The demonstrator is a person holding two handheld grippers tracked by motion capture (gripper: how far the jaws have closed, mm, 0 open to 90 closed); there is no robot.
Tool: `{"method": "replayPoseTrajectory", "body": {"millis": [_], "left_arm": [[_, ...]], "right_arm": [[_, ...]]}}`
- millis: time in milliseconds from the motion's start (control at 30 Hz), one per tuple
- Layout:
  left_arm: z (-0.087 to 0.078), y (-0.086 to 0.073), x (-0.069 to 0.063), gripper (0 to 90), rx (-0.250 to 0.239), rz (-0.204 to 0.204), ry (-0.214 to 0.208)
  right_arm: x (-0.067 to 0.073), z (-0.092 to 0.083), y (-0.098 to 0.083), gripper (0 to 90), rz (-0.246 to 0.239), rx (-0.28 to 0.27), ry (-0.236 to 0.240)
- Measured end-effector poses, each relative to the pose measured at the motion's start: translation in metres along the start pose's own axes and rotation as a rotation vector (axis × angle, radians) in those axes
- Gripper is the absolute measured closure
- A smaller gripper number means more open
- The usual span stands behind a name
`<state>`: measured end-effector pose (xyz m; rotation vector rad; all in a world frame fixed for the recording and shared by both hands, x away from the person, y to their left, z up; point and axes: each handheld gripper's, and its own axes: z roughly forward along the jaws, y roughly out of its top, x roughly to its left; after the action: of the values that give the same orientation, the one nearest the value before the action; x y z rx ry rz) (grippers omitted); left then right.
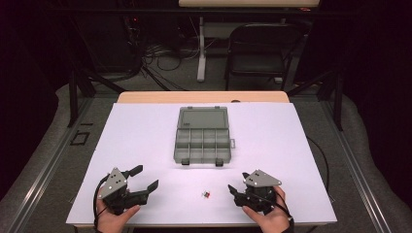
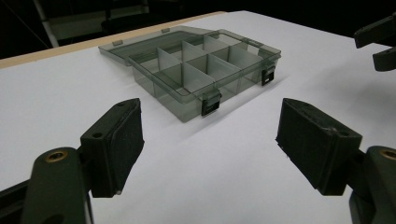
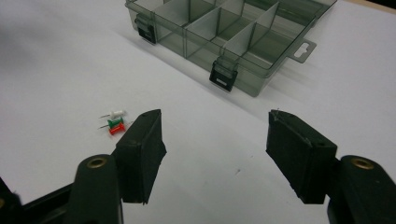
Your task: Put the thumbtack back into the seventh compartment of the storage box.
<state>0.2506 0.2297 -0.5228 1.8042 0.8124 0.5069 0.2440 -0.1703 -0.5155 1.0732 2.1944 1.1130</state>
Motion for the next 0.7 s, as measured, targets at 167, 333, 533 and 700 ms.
{"method": "replayPoseTrajectory", "body": {"millis": [167,333,533,700], "left_arm": [[0.001,0.0,0.0,22.6,0.004,0.001,-0.003],[0.001,0.0,0.0,22.6,0.007,0.0,-0.005],[0.003,-0.001,-0.001,22.6,0.011,0.004,-0.007],[0.003,-0.001,-0.001,22.7,0.015,0.004,-0.009]], "right_arm": [[0.002,0.007,0.005,35.9,0.009,0.011,0.019],[0.006,0.016,0.01,41.3,0.001,0.033,0.075],[0.016,0.027,0.013,44.6,-0.043,0.071,0.121],[0.025,0.039,0.014,48.2,-0.077,0.087,0.144]]}}
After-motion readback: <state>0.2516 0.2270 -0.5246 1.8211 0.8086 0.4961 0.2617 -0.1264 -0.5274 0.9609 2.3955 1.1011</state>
